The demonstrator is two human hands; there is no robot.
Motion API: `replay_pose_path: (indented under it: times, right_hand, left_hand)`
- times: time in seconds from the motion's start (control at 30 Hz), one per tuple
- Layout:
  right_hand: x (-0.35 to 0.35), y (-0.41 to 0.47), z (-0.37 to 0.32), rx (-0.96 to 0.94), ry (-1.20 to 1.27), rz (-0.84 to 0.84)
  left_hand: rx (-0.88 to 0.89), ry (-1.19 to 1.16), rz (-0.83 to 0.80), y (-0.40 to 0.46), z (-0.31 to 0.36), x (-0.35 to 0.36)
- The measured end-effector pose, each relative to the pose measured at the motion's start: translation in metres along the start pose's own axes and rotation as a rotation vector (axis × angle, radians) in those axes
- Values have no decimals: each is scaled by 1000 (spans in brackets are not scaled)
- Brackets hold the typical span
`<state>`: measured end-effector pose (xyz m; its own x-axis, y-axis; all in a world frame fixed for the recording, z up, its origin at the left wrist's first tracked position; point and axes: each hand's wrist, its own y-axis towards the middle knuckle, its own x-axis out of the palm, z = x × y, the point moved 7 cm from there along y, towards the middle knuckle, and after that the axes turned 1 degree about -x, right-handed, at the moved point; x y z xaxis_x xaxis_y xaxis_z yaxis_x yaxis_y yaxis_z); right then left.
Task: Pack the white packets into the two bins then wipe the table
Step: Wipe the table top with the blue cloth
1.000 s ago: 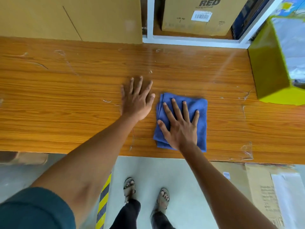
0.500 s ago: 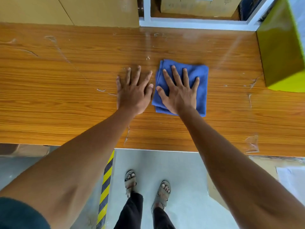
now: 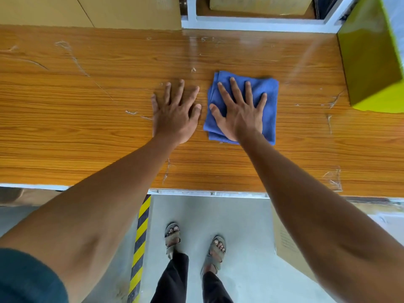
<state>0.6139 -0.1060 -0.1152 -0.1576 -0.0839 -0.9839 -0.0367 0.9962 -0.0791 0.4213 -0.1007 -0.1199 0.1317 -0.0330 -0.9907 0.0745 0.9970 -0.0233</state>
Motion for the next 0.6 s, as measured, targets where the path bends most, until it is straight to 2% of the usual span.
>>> replay_pose_path:
  times: [0.07,0.2,0.3,0.47,0.6]
  right_hand:
    - [1,-22,-3,-6,3,23]
    - [8,-123,-4,-49,-10,47]
    - [11,-158,11,-90,-30,18]
    - [-4,-93,59,-38,-31,32]
    - [-12,-40,81,21,-36,20]
  left_hand:
    - [-3,0,-10,0,1,0]
    - [-32,-3,-38,-5,4,-4]
    - [-61,-15,-71,-16,16,-1]
    - [19,-25,-44,-23,63,6]
    - [14,-7,-25,-14,70,12]
